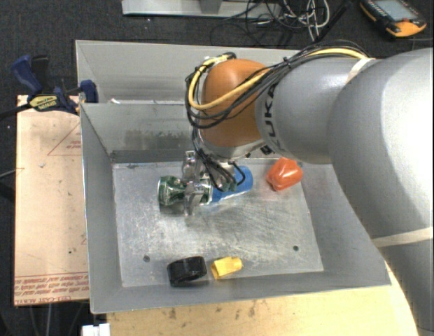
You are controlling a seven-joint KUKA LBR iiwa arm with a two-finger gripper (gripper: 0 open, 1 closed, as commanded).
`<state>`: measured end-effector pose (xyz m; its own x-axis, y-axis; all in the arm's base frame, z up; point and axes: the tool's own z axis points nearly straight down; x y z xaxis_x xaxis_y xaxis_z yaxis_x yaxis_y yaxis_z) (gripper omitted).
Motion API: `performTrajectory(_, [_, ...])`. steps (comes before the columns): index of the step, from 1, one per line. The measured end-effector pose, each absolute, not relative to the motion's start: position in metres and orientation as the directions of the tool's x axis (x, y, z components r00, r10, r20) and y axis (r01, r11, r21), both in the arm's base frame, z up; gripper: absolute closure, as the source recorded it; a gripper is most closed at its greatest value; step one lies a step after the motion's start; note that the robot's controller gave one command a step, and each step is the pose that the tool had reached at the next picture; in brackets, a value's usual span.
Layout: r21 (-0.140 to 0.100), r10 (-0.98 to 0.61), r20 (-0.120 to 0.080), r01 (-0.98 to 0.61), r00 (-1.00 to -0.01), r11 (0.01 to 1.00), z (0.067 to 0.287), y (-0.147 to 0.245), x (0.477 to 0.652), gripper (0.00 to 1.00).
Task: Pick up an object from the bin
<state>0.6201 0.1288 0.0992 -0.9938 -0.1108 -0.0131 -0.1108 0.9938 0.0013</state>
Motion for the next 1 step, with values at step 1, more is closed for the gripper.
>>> performTrajectory(1, [0.001, -0.111, -0.010, -0.111, -0.994, 0.994, 0.1104, 0.1289, 0.6203, 1.00])
